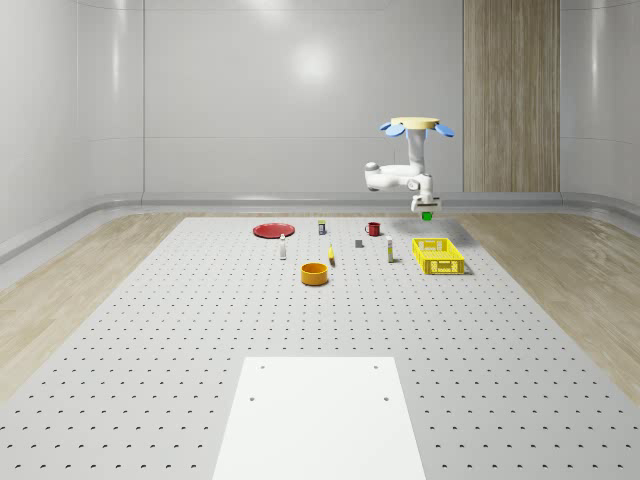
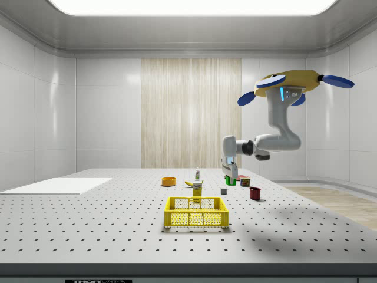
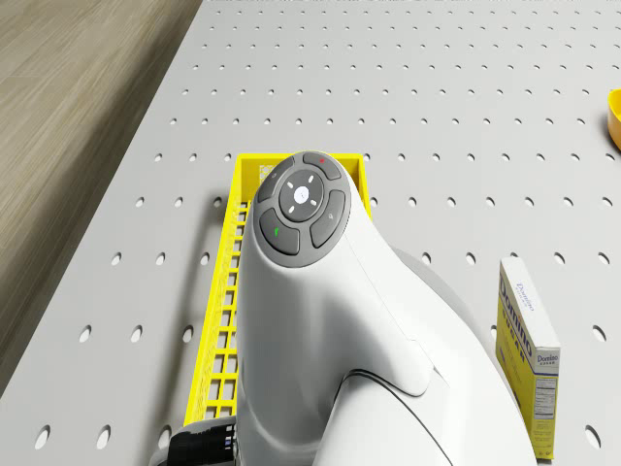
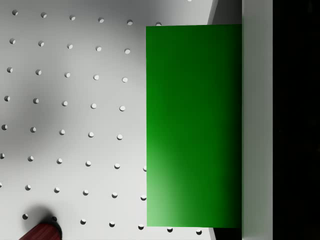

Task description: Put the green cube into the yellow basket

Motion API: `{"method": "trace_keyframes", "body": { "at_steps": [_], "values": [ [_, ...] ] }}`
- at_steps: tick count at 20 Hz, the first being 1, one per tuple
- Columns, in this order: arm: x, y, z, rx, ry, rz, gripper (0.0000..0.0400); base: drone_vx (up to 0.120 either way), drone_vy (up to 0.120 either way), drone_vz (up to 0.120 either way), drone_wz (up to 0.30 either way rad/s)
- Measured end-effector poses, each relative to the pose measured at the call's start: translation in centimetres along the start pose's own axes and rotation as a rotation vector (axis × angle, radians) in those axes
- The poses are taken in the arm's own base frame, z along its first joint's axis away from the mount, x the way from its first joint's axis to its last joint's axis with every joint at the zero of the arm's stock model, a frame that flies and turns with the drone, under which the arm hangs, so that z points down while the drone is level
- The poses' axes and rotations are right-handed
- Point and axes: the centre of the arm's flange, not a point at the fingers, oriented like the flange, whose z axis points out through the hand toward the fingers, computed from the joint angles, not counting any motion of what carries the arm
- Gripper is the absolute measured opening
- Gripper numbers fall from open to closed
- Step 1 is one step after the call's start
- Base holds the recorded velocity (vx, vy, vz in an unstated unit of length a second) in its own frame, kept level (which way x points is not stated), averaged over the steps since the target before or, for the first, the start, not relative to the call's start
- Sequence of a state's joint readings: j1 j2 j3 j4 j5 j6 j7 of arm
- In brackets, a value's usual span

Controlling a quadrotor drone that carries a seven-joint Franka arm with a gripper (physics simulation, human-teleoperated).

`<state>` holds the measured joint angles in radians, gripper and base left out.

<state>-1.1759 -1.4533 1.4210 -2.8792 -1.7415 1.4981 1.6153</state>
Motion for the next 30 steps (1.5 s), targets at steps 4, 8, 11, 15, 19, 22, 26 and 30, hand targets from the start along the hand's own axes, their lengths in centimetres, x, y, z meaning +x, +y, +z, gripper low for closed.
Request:
{"method": "trace_keyframes", "body": {
  "at_steps": [4,8,11,15,19,22,26,30],
  "values": [
    [0.00,0.00,0.00,0.000,0.000,0.000,0.0250,0.120,-0.030,0.000,0.000],
    [0.00,0.00,0.00,0.000,0.000,0.001,0.0250,0.120,-0.020,0.000,0.000],
    [0.00,0.00,0.00,0.000,0.000,0.001,0.0250,0.120,0.000,0.000,0.000],
    [0.00,0.00,0.00,0.000,0.000,0.001,0.0250,0.120,0.000,0.000,0.000],
    [0.00,0.00,0.00,0.000,0.000,0.001,0.0250,0.120,0.000,0.000,0.000],
    [0.00,0.00,0.00,0.000,0.000,0.001,0.0250,0.120,0.000,-0.107,0.000],
    [0.00,0.00,0.00,0.000,0.000,0.001,0.0250,0.120,0.000,-0.120,0.000],
    [0.00,0.00,0.00,0.000,0.000,0.001,0.0250,0.120,0.000,-0.120,0.000]
  ]
}}
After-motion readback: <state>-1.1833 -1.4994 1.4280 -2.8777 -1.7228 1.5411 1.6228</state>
